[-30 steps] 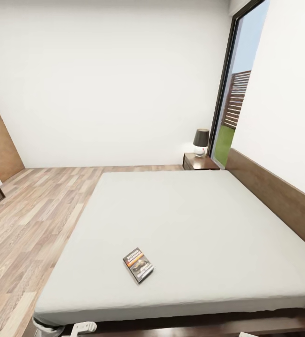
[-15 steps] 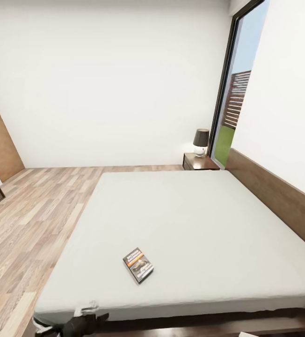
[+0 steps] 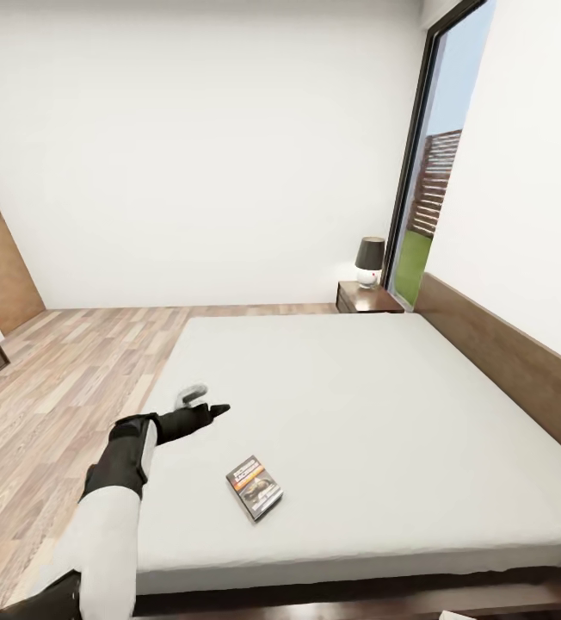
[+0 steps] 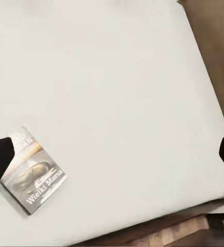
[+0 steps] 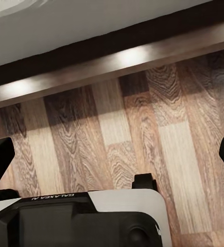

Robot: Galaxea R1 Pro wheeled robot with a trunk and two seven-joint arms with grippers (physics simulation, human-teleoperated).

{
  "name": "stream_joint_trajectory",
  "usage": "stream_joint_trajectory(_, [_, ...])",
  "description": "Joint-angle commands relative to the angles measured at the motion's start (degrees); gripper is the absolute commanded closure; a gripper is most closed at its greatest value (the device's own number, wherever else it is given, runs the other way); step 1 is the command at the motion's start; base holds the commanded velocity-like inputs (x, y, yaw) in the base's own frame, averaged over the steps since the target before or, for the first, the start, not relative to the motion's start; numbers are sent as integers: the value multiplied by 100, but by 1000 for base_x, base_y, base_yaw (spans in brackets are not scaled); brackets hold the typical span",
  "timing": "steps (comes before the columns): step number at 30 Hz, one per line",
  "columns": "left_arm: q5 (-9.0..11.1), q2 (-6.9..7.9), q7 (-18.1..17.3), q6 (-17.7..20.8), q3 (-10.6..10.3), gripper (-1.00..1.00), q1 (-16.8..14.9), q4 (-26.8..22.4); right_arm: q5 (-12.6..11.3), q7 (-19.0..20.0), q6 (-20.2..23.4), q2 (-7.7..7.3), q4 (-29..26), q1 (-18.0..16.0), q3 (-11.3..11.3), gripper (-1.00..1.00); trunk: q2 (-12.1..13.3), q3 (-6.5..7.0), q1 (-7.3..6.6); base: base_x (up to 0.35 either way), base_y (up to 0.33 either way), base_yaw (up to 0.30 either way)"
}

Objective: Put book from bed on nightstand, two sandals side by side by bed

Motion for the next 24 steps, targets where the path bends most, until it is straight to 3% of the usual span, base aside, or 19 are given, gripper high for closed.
stream_joint_trajectory(1, [55,-9,-28,173,37,-100,-291,-28,-23,30,13,1,0,-4,-26,-100,-14,-14,3,0,0,0])
stream_joint_trajectory(2, [127,8,37,381,45,-100,-459,-39,-24,30,13,0,0,-4,-26,-100,-14,-14,3,0,0,0])
stream_joint_trajectory(5, [187,95,126,696,94,-100,-578,-7,-27,30,13,-2,0,-4,-27,-100,-14,-14,3,0,0,0])
stream_joint_trajectory(9, [204,143,168,823,135,-100,-617,147,-29,33,13,-2,0,-4,-27,-100,-14,-14,3,0,0,0])
stream_joint_trajectory(18, [204,135,201,754,143,-100,-582,280,-30,31,13,-2,0,-4,-27,-100,-14,-45,3,0,0,0])
stream_joint_trajectory(24, [204,122,581,561,130,-100,-577,492,-30,31,13,-4,0,-4,-27,-100,-14,-96,3,0,0,0])
